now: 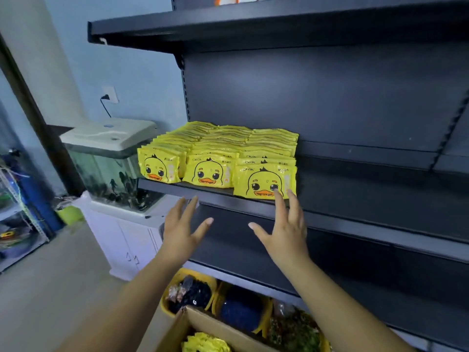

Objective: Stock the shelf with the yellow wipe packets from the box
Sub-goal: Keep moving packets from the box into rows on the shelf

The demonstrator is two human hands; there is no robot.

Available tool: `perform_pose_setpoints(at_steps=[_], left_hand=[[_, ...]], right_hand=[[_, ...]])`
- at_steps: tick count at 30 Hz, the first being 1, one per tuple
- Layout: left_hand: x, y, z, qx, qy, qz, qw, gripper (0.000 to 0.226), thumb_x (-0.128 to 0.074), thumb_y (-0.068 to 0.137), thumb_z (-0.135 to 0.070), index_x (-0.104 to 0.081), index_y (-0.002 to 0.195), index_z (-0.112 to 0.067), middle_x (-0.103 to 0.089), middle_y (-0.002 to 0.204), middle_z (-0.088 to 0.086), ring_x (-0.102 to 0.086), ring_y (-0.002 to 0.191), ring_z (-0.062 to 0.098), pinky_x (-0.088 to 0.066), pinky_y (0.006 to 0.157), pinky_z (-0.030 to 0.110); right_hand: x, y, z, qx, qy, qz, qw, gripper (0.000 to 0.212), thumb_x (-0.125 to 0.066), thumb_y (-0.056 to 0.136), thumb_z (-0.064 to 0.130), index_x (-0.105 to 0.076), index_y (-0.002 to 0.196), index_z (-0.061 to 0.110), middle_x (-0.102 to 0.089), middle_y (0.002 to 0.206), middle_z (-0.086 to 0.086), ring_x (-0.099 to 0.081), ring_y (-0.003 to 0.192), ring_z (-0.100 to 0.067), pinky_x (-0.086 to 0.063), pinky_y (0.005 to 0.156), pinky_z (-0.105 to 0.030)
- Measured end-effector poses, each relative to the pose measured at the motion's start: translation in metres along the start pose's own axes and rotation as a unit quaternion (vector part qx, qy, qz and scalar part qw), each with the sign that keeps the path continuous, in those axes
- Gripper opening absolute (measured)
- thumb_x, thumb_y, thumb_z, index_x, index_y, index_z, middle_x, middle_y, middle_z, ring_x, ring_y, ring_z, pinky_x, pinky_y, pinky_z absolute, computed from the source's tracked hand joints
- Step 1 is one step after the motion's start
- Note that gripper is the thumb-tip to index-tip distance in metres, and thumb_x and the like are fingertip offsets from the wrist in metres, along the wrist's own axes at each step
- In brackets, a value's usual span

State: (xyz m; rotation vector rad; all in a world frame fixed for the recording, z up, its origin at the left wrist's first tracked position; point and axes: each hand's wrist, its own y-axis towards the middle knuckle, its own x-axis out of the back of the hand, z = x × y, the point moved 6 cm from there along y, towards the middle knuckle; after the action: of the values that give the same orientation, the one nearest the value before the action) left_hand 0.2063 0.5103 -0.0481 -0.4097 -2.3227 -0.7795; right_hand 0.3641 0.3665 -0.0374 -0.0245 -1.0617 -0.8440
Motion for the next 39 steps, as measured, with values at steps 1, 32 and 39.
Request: perform_pose_setpoints(at_steps=[1,32,39], left_hand=[[0.005,0.0,0.004,-0.006,0.004,0.0,1.0,0.065,-0.063,0.084,-0.027,-0.033,0.141,-0.015,-0.025,0.148,0.017,-0.02,0.138,0.03,-0.019,0.11,0.037],[-0.051,0.219,0.13,-0.001,0.132,0.019,0.991,0.131,-0.007,0.033,-0.098,0.011,0.144,-0.033,0.018,0.153,0.016,0.016,0.137,0.045,0.003,0.104,0.067],[-0.052,0.22,0.133,0.017,0.134,0.061,0.989,0.125,-0.022,0.042,-0.099,0.027,0.137,-0.034,0.03,0.149,0.013,0.024,0.135,0.042,0.007,0.106,0.064]], right_hand=[[-0.001,-0.001,0.004,0.004,-0.009,0.005,1.0,0.081,-0.052,0.085,0.052,-0.007,0.147,0.025,0.002,0.154,-0.003,-0.004,0.142,-0.024,-0.015,0.114,-0.04],[-0.12,0.203,0.01,-0.313,-0.166,-0.072,0.932,0.061,-0.006,0.095,0.054,0.021,0.143,0.028,0.027,0.152,0.0,0.028,0.138,-0.032,0.012,0.104,-0.064],[-0.118,0.194,0.013,-0.28,-0.113,-0.088,0.949,0.06,-0.011,0.095,0.053,0.01,0.146,0.03,0.021,0.154,0.003,0.026,0.139,-0.027,0.015,0.107,-0.059]])
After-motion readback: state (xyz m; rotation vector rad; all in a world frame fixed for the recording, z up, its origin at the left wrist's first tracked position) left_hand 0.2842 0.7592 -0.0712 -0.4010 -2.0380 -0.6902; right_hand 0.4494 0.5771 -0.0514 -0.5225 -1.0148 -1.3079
